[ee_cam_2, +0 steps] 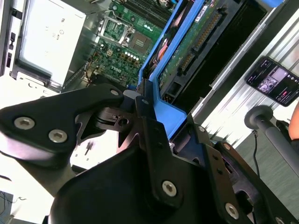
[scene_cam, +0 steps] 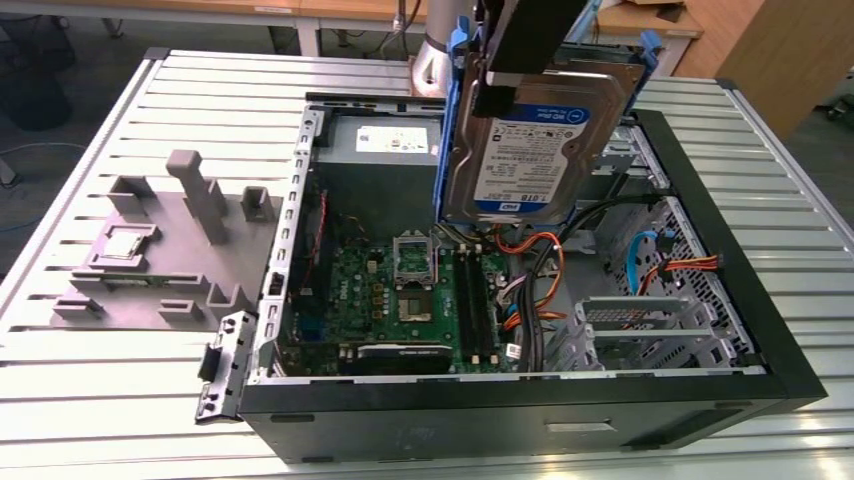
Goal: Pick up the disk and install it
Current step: 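Insert the disk into the insertion slot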
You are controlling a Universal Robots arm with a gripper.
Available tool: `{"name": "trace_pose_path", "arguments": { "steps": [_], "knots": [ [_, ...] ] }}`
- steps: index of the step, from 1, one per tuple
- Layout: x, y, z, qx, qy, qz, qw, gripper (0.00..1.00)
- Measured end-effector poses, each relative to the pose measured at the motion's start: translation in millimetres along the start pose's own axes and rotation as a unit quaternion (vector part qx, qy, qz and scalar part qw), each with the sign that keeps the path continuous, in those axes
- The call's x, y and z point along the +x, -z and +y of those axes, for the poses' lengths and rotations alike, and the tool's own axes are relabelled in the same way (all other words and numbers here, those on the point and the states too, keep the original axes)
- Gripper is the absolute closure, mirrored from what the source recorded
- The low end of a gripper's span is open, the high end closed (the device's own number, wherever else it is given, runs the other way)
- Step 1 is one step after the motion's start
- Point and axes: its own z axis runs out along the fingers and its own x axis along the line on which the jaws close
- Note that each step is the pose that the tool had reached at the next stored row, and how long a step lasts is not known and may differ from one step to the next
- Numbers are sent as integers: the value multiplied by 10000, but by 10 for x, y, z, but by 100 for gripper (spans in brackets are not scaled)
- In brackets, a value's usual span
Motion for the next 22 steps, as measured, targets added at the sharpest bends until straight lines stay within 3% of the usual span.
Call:
{"name": "trace_pose_path", "arguments": {
  "steps": [9, 22],
  "knots": [
    [13, -4, -41, 0, 5, 0, 10000, 64],
    [28, -6, -44, 0, 5, 0, 10000, 64]
  ]
}}
